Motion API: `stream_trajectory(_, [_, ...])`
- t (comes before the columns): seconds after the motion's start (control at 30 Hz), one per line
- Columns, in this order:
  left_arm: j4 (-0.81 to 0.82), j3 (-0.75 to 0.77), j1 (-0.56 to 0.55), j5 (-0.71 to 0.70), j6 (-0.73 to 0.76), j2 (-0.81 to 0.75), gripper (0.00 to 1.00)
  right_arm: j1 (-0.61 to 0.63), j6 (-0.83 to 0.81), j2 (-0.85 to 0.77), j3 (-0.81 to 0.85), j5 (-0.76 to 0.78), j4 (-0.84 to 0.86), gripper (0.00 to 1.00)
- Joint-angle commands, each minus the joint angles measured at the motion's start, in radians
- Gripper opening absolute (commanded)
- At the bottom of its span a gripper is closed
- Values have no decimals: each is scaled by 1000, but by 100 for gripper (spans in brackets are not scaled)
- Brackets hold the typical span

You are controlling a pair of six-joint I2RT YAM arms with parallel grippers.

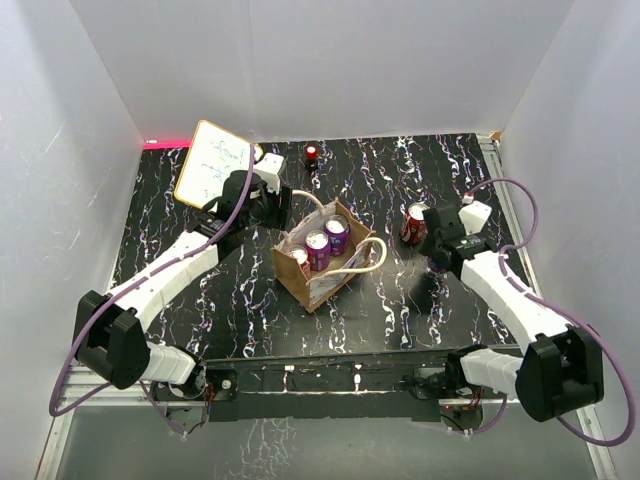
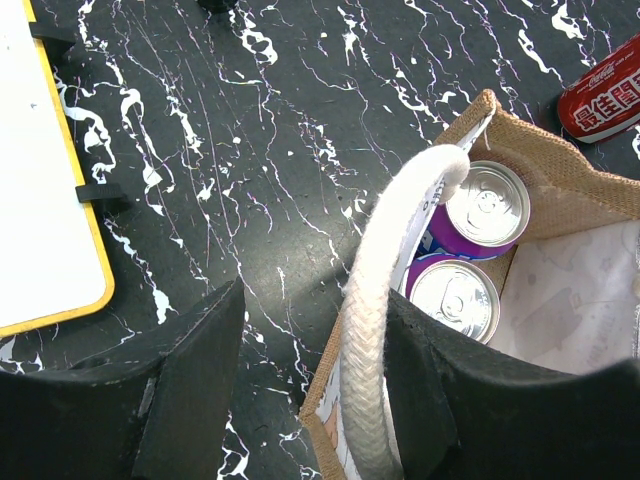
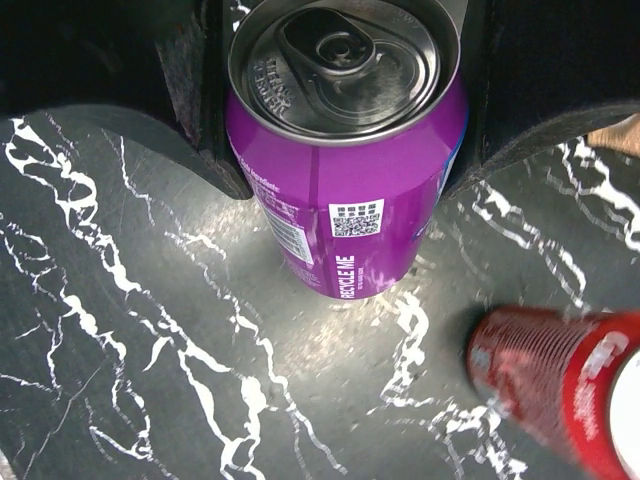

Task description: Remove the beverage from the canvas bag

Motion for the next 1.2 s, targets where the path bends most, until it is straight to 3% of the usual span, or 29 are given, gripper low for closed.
stream_trajectory(0.0, [-7, 43, -1, 8, -3, -4, 54, -122, -91, 44, 83, -53, 178, 8])
stream_trajectory(0.5, [-9, 43, -2, -2, 3, -4, 54, -361, -276, 353, 309, -276, 225, 13])
stream_trajectory(1.0, [-10, 43, 0, -1, 2, -4, 54, -366, -336, 546, 418, -278, 192, 15])
stream_trajectory(1.1, [-9, 44, -2, 8, 0, -4, 54, -366, -343, 560, 421, -283, 194, 19])
stream_trajectory(1.17, [-11, 46, -1, 10, 1, -4, 54, -366, -347, 563, 422, -273, 192, 33])
